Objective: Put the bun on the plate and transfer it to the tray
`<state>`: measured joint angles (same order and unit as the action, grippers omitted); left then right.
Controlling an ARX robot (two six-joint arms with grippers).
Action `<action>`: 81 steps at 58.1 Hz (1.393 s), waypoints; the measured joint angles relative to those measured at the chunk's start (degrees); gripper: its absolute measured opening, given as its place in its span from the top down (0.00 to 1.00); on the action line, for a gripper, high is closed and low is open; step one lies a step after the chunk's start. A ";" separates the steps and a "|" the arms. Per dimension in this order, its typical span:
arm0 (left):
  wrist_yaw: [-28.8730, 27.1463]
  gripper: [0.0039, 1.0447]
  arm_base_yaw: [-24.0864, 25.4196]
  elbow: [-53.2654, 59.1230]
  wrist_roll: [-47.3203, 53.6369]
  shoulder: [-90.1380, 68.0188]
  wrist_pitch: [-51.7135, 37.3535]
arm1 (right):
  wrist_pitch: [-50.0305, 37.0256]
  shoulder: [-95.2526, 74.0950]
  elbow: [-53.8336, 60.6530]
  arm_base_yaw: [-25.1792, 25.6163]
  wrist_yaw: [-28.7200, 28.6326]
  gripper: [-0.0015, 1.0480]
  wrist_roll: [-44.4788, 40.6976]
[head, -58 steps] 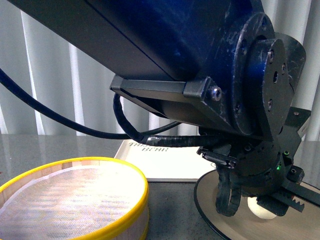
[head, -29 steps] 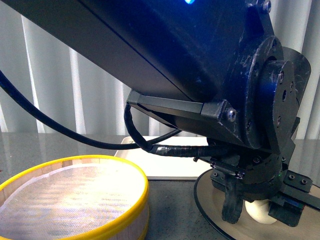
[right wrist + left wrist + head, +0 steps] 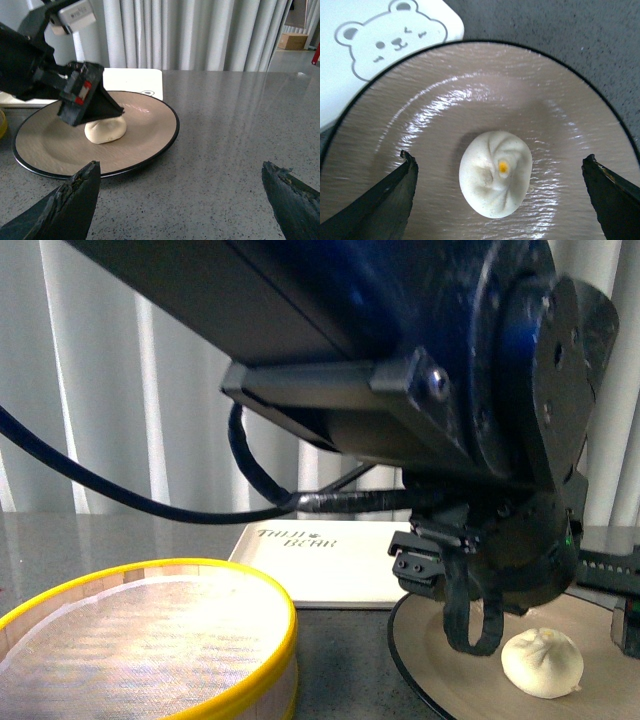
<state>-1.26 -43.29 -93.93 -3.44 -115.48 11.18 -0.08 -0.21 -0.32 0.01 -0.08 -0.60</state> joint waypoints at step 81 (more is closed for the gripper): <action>-7.69 0.96 33.77 70.86 2.89 44.96 -58.18 | 0.00 -0.02 0.00 0.00 0.00 0.08 0.00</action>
<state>-8.95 -9.52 -23.07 -0.56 -70.52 -47.00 -0.08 -0.23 -0.32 0.01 -0.08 -0.60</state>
